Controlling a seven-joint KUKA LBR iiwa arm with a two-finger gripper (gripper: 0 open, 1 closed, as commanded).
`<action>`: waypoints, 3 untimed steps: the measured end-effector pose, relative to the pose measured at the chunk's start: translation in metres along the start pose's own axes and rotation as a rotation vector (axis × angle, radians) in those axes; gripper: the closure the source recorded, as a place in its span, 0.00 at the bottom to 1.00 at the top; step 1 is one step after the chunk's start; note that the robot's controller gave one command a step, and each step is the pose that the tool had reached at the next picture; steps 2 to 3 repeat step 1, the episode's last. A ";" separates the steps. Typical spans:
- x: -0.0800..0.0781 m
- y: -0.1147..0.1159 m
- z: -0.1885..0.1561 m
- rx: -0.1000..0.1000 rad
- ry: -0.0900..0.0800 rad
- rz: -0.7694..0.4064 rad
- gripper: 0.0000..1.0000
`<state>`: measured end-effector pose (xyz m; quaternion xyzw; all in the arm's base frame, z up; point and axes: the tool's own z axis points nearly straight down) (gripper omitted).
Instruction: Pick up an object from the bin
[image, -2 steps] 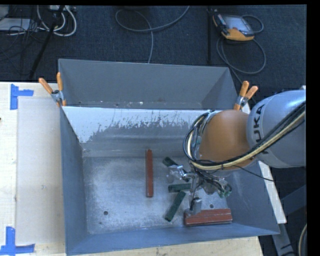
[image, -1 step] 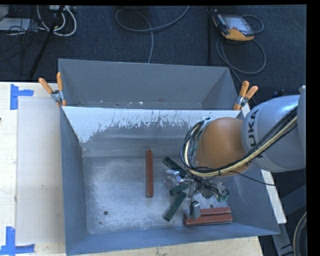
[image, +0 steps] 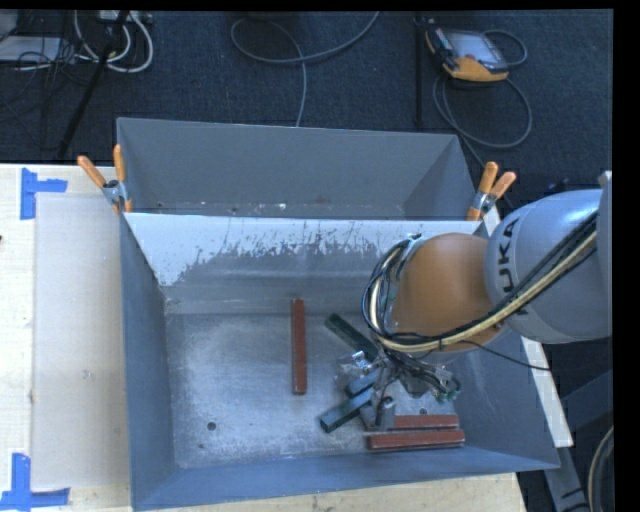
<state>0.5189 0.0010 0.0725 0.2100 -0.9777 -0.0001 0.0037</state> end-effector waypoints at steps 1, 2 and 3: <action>0.046 -0.036 -0.165 0.006 -0.013 -0.071 1.00; 0.046 -0.036 -0.165 0.006 -0.013 -0.071 1.00; 0.046 -0.036 -0.165 0.006 -0.013 -0.071 1.00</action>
Offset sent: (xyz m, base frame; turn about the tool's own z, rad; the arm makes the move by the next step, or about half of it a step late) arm -0.0273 -0.0505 0.1622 -0.0751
